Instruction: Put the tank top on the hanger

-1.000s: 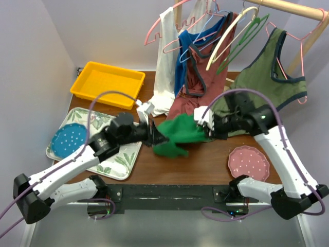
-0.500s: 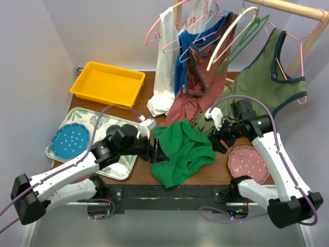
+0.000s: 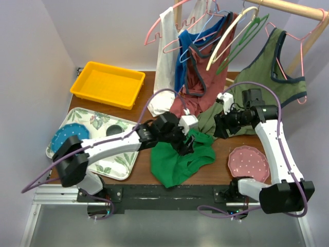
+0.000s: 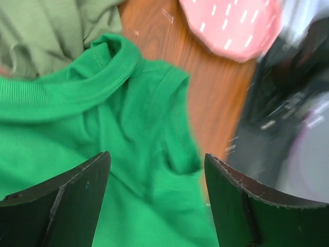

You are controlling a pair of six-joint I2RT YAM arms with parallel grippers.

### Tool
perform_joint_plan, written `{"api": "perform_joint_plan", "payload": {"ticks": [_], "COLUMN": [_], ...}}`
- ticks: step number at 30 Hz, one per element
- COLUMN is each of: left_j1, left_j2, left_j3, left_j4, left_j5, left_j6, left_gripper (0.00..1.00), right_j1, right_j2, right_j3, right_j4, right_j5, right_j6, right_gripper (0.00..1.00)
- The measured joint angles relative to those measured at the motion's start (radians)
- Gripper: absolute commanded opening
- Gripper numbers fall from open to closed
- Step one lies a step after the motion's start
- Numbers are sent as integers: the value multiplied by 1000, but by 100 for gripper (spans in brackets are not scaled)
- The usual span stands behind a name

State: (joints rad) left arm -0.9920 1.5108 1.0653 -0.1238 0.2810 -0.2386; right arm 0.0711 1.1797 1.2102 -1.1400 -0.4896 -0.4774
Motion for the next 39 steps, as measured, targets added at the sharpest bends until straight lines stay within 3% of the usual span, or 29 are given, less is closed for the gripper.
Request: {"api": "perform_joint_plan", "payload": {"ticks": [7, 12, 15, 18, 19, 20, 21, 22, 23, 27, 34, 36, 39], "left_j1": [-5, -3, -3, 0, 2, 2, 2, 2, 3, 10, 138, 174, 186], "left_j2": [256, 397, 455, 501, 514, 523, 531, 534, 536, 525, 420, 396, 383], "left_j3": [165, 272, 315, 346, 354, 359, 360, 360, 360, 349, 230, 193, 149], "left_j4": [2, 31, 43, 49, 49, 50, 49, 48, 45, 63, 168, 206, 253], "left_j5": [56, 63, 63, 64, 64, 64, 63, 61, 58, 46, 126, 135, 149], "left_j6": [449, 616, 671, 706, 713, 717, 713, 714, 711, 636, 257, 145, 26], "left_gripper": [79, 78, 72, 53, 34, 26, 18, 2, 0, 0, 0, 0, 0], "right_j1": [-52, -141, -151, -156, -156, -156, -156, -156, -156, -156, -145, -100, 82], "right_j2": [-89, -127, -133, -134, -134, -134, -134, -134, -133, -126, -124, -127, -156], "right_j3": [13, 9, 9, 8, 8, 8, 8, 8, 8, 8, -161, -217, -307], "right_j4": [-16, -15, -16, -18, -20, -21, -24, -28, -34, -109, -170, -175, -91], "right_j5": [-80, -154, -172, -182, -185, -187, -190, -192, -194, -205, -229, -229, -177], "right_j6": [-6, -13, -21, -38, -43, -50, -60, -71, -96, -271, -772, -846, -826], "right_gripper": [65, 65, 65, 65, 65, 65, 64, 64, 64, 66, 68, 68, 68]}}
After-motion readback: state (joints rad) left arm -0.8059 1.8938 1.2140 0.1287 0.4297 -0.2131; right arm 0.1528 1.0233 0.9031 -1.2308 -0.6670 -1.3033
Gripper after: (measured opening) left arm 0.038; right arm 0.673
